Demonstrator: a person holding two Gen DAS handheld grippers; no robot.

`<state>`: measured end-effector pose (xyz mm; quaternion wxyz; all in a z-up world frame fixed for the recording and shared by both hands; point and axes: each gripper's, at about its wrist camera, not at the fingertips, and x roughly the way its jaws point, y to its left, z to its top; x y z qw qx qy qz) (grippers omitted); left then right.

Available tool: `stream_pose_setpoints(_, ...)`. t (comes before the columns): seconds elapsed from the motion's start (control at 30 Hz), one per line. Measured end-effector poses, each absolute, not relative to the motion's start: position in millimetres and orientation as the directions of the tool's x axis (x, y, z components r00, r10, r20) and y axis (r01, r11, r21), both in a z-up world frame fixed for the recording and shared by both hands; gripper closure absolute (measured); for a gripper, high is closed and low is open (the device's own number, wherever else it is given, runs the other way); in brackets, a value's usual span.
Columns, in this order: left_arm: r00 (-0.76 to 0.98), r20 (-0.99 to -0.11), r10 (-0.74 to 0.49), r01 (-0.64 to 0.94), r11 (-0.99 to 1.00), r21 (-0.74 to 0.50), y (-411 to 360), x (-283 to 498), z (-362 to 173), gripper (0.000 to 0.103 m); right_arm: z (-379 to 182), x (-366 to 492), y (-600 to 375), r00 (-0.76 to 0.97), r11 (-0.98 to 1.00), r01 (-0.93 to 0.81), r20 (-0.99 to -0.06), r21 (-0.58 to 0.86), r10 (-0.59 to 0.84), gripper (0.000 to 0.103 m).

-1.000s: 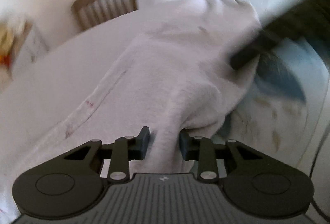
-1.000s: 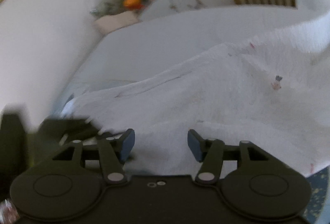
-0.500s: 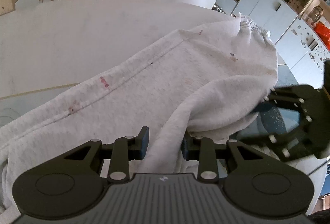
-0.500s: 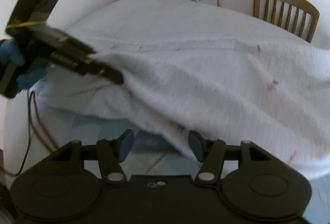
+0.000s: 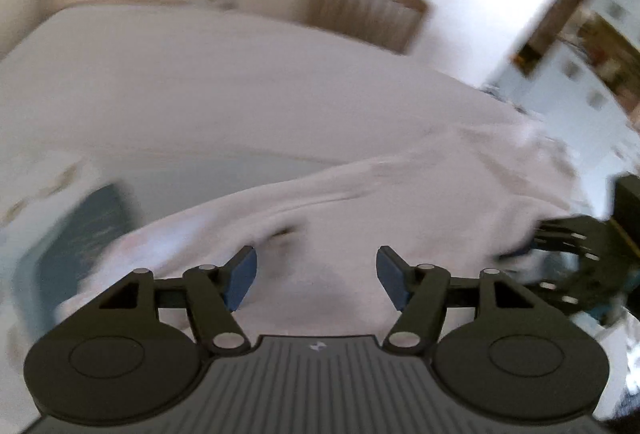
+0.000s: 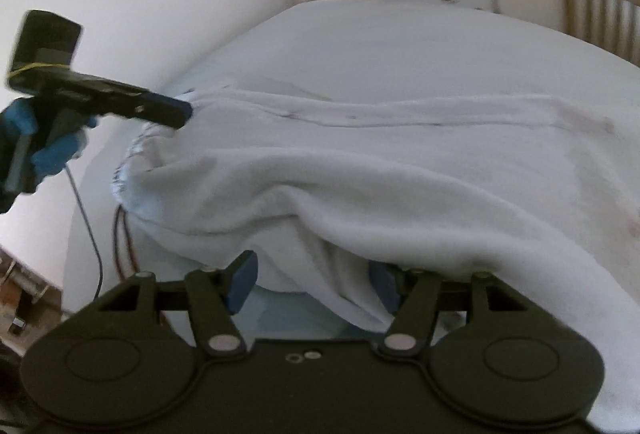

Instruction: Fold clothes

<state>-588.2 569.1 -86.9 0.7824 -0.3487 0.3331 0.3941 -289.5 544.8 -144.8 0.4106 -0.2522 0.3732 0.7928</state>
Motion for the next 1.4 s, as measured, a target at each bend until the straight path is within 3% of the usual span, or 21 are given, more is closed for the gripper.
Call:
stream_pose_setpoints(0.13,0.469,-0.802,0.370,-0.869,0.353,-0.346,577.7,-611.4,-109.6,0.038,-149.8,-309.4,558.6,-0.553,-0.397,-0.828,-0.691,0.395,0.465,0.000)
stream_pose_setpoints(0.3,0.409,-0.820,0.399,-0.894,0.357,-0.272,577.8,-596.7,-123.2,0.038,-147.8,-330.8,558.0,-0.583,-0.427,-0.803,-0.695,0.415,0.420,0.000)
stream_pose_setpoints(0.53,0.393,-0.829,0.397,-0.898,0.362,-0.252,578.0,-602.0,-127.4,0.038,-128.6,-324.0,520.8,-0.696,-0.522,-0.675,-0.683,0.520,0.220,0.000)
stream_pose_setpoints(0.7,0.361,-0.843,0.398,-0.891,0.414,-0.186,577.5,-594.3,-127.1,0.038,-137.6,-342.1,484.0,-0.627,-0.614,-0.661,-0.766,0.431,0.138,0.000)
stream_pose_setpoints(0.97,0.334,-0.842,0.424,-0.883,0.454,-0.121,570.0,-588.5,-126.6,0.038,-139.6,-336.8,460.3,-0.576,-0.604,-0.657,-0.817,0.451,0.016,0.000)
stream_pose_setpoints(1.07,0.344,-0.830,0.439,-0.877,0.465,-0.118,559.3,-591.8,-111.7,0.038,-118.8,-319.1,452.9,-0.552,-0.575,-0.722,-0.822,0.386,0.142,0.000)
stream_pose_setpoints(1.27,0.385,-0.772,0.506,-0.881,0.451,-0.144,521.5,-625.7,-71.9,0.038,-76.4,-280.9,472.7,-0.503,-0.439,-0.843,-0.745,0.310,0.439,0.000)
stream_pose_setpoints(1.4,0.458,-0.741,0.491,-0.854,0.473,-0.215,500.6,-634.5,-65.3,0.038,-85.5,-278.8,495.8,-0.422,-0.369,-0.893,-0.770,0.259,0.479,0.000)
